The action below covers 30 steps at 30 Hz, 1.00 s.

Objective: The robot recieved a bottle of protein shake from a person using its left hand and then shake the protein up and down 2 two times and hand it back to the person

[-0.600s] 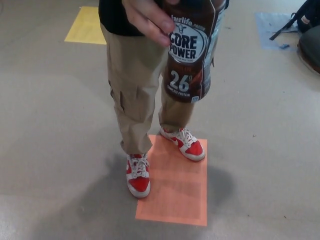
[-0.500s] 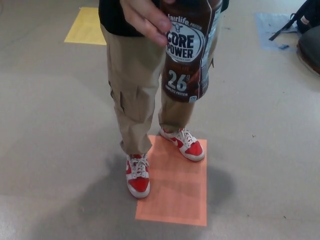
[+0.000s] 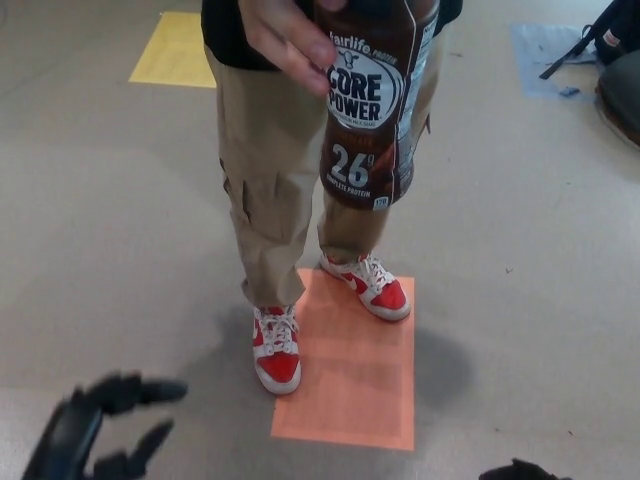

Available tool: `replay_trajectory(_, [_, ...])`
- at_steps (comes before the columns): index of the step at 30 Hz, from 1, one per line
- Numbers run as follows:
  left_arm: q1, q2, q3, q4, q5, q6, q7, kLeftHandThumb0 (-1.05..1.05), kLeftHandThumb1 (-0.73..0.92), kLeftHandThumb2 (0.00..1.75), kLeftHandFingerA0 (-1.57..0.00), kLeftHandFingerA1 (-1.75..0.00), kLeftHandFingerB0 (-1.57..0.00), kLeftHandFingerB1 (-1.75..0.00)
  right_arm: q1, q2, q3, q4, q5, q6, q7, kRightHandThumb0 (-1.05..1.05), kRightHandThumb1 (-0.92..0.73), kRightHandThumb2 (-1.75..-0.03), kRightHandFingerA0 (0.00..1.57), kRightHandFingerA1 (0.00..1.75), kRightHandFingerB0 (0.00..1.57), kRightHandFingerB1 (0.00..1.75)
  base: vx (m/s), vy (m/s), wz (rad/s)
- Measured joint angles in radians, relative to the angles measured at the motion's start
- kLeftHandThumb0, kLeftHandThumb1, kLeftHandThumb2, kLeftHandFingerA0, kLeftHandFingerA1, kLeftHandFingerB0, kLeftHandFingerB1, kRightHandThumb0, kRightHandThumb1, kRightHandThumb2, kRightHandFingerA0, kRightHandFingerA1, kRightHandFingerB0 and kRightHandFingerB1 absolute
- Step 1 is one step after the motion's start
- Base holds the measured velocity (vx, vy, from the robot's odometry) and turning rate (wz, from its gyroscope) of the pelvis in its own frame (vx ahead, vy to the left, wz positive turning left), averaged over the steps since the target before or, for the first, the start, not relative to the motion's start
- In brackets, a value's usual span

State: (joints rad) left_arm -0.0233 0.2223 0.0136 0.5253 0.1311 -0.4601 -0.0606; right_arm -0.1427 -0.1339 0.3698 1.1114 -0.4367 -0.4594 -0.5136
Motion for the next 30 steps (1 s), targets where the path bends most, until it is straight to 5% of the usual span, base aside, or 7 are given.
replay_trajectory(7, [-0.033, 0.058, 0.01, -0.287, -0.089, 0.054, -0.106, -0.36, 0.69, 0.61, -0.86, -0.48, -0.77, -0.46, -0.027, 0.013, -0.015, 0.048, -0.005, -0.059, -0.042, -0.27, -0.83, -0.76, 0.94, 0.64, 0.71, 0.61, 0.0, 0.0, 0.0])
replay_trajectory(8, [-0.038, 0.06, 0.011, -0.316, -0.099, 0.067, -0.116, -0.41, 0.48, 0.9, -0.64, -0.64, -0.46, -0.55, -0.028, 0.013, -0.017, 0.053, -0.005, -0.065, -0.045, -0.29, -0.83, -0.76, 0.94, 0.64, 0.71, 0.61, 0.0, 0.0, 0.0])
replay_trajectory(9, [-0.04, 0.06, 0.011, -0.349, -0.11, 0.081, -0.127, -0.51, 0.58, 0.58, -0.57, -0.42, -0.47, -0.36, -0.028, 0.014, -0.019, 0.057, -0.006, -0.07, -0.05, -0.29, -0.84, -0.75, 0.94, 0.64, 0.71, 0.61, 0.0, 0.0, 0.0])
replay_trajectory(10, [-0.04, 0.06, 0.01, -0.38, -0.117, 0.097, -0.136, -0.51, 0.58, 0.58, -0.57, -0.42, -0.47, -0.36, -0.028, 0.014, -0.02, 0.06, -0.007, -0.074, -0.053, -0.29, -0.84, -0.75, 0.94, 0.64, 0.71, 0.61, 0.0, 0.0, 0.0])
replay_trajectory(13, [-0.039, 0.06, 0.005, -0.452, -0.135, 0.142, -0.157, -0.7, 0.43, 0.82, -0.03, -0.33, -0.07, -0.19, -0.028, 0.014, -0.021, 0.064, -0.009, -0.082, -0.058, -0.28, -0.85, -0.76, 0.93, 0.63, 0.7, 0.59, 0.0, 0.0, 0.0])
replay_trajectory(19, [-0.05, 0.071, -0.005, -0.565, -0.172, 0.234, -0.199, -0.81, 0.48, 0.83, 0.0, -0.01, 0.0, 0.0, -0.028, 0.018, -0.02, 0.065, -0.012, -0.089, -0.059, -0.27, -0.81, -0.78, 0.94, 0.62, 0.72, 0.58, 0.0, 0.0, 0.0])
replay_trajectory(30, [-0.186, 0.097, -0.018, -0.653, -0.241, 0.406, -0.261, -0.84, 0.48, 0.86, 0.0, -0.03, 0.0, 0.0, -0.028, 0.023, -0.021, 0.065, -0.014, -0.09, -0.059, -0.29, -0.83, -0.74, 0.94, 0.66, 0.73, 0.6, 0.0, 0.0, 0.0])
